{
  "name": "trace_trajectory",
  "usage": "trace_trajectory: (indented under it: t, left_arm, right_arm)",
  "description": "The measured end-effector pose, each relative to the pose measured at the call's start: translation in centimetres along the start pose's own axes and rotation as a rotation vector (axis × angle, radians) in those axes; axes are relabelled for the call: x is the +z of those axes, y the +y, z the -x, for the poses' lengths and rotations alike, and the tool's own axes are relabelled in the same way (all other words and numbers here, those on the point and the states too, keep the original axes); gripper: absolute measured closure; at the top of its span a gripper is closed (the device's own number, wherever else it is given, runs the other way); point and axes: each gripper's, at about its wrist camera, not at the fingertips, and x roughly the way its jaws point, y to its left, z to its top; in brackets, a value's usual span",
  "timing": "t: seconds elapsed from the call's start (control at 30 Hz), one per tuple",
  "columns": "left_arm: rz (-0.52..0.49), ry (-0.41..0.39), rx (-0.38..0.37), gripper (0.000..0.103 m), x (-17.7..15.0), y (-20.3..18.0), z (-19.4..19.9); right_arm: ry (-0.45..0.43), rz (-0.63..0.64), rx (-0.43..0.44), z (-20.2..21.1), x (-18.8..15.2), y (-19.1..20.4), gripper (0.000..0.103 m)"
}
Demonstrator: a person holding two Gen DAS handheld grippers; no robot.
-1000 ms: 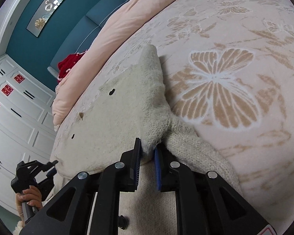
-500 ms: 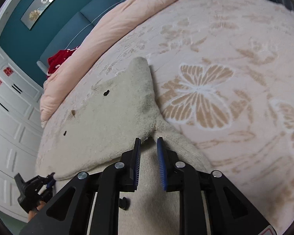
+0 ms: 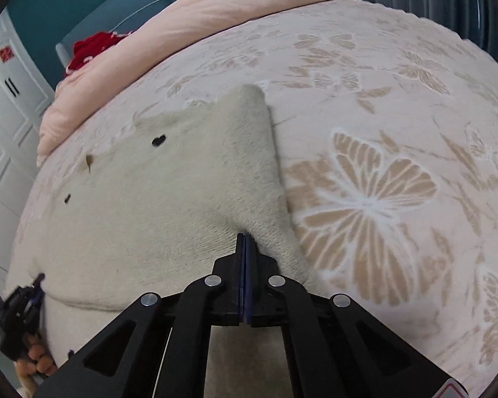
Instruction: Fold small clothes
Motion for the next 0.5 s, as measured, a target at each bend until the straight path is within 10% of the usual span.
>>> trace_trajectory:
  t: [0.07,0.23,0.33,0.5]
  left_arm:
    - [0.003,-0.007,-0.006,0.089,0.0,0.1,0.0]
    - [0.007,-0.010,-0.012,0.089,0.0,0.1,0.1]
    - [0.006,-0.014,-0.017,0.089,-0.2,0.2,0.1]
    - [0.028,-0.036,-0.061,0.089,-0.4,0.9,0.0]
  right_arm:
    - [-0.028,0.089,-0.006,0.4,1.3,3.5,0.090]
    - [0.001,0.320,-0.011,-4.2,4.4,11.6,0.101]
    - [-0.009,0.173,-0.221,-7.6,7.1,6.9,0.103]
    - [-0.062,0.072,-0.142,-3.2,6.7,3.5,0.097]
